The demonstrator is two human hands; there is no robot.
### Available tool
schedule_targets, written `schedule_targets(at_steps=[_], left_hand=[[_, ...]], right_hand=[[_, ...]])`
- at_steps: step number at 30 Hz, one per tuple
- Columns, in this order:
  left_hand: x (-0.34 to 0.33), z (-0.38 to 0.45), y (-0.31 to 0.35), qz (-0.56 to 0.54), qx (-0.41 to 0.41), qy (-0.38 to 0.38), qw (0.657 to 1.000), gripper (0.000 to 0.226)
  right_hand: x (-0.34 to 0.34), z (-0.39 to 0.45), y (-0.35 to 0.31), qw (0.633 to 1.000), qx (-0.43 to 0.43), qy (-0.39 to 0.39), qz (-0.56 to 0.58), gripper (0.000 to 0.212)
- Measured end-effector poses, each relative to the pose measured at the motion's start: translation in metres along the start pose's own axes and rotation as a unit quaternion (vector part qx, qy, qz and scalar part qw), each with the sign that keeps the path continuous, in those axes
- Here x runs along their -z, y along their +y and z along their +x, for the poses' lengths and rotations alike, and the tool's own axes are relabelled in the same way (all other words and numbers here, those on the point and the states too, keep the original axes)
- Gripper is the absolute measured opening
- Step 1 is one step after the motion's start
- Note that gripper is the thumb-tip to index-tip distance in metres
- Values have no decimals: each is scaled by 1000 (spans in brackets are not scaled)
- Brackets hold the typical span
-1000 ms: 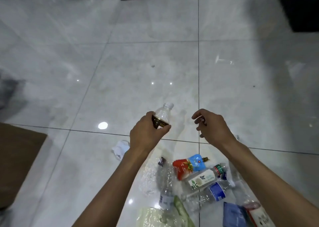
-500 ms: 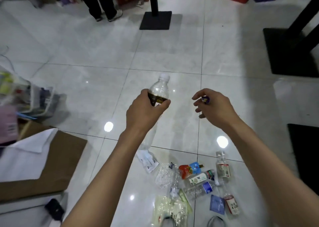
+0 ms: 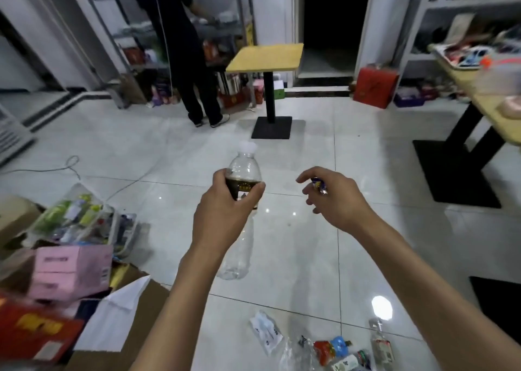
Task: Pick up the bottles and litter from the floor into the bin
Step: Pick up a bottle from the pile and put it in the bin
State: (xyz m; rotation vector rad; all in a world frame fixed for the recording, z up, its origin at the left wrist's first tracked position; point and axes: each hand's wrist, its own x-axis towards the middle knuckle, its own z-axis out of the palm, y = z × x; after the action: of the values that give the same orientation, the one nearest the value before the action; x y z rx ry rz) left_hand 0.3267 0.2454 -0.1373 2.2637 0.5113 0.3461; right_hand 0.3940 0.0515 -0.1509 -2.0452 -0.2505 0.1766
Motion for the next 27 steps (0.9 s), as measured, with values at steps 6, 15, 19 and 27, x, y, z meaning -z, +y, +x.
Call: schedule_targets(at_steps=[6, 15, 19, 27], left_hand=[[69, -25, 28, 17, 13, 46, 999, 62], [153, -117, 17, 42, 77, 129, 988, 61], [187, -167, -1, 40, 121, 178, 976, 63], [261, -279, -50, 44, 194, 282, 939, 63]], right_hand=[[-2, -19, -63, 997, 58, -34, -42, 31], [-49, -79, -132, 980, 143, -134, -41, 32], [-84, -118, -158, 962, 189, -196, -29, 32], [-156, -215, -213, 902, 305, -302, -43, 25]])
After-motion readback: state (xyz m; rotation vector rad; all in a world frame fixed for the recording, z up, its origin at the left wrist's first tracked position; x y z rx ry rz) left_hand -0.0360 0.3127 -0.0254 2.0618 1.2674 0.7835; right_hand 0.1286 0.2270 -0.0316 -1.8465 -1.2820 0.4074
